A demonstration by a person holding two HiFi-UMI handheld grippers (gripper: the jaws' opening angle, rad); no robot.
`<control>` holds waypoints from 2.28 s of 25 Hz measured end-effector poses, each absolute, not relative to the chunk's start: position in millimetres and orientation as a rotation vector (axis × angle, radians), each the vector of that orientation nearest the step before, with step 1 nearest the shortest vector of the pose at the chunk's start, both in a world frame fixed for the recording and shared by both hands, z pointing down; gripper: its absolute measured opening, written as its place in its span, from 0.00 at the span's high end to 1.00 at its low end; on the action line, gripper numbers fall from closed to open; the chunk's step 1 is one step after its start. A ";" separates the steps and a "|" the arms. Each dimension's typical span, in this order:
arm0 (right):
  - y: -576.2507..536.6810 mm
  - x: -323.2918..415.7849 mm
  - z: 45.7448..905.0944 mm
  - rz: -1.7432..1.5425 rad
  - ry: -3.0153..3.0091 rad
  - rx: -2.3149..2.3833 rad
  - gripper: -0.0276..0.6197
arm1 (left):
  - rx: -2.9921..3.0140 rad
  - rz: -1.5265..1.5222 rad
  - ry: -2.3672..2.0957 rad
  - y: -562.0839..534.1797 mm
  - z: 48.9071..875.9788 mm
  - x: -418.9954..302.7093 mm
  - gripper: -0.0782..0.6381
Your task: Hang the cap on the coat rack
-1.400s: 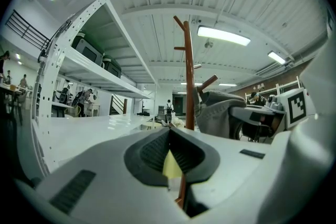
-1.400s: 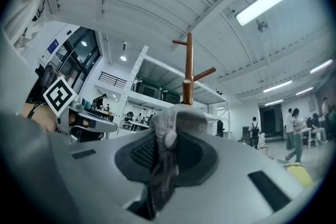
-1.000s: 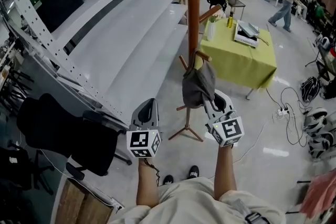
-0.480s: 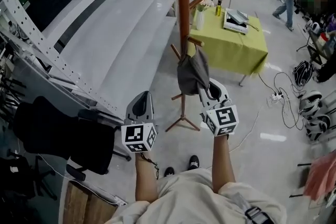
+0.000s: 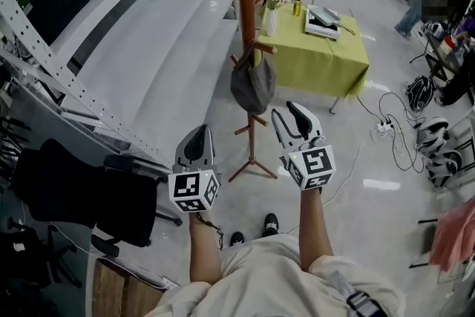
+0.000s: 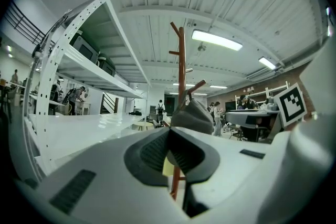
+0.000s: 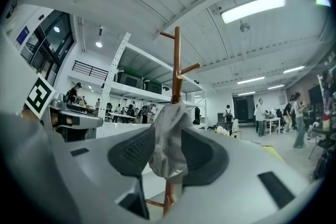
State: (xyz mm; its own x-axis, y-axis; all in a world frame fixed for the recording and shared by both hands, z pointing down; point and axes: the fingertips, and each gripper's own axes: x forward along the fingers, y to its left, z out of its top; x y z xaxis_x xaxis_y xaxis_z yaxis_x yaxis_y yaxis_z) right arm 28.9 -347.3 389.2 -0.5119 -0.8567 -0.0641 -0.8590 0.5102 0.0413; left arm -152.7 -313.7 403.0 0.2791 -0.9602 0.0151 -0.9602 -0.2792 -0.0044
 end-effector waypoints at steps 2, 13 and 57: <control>-343.0 29.9 392.1 0.097 2.712 -1.529 0.71 | 2.520 0.026 -1.861 -313.0 405.2 -146.3 0.88; -316.3 34.3 412.3 0.052 2.757 -1.554 0.71 | 2.566 0.045 -1.751 -302.9 416.8 -121.0 0.88; -272.6 46.5 438.6 -0.104 2.661 -1.607 0.94 | 2.627 0.118 -1.624 -278.1 437.0 -105.2 0.88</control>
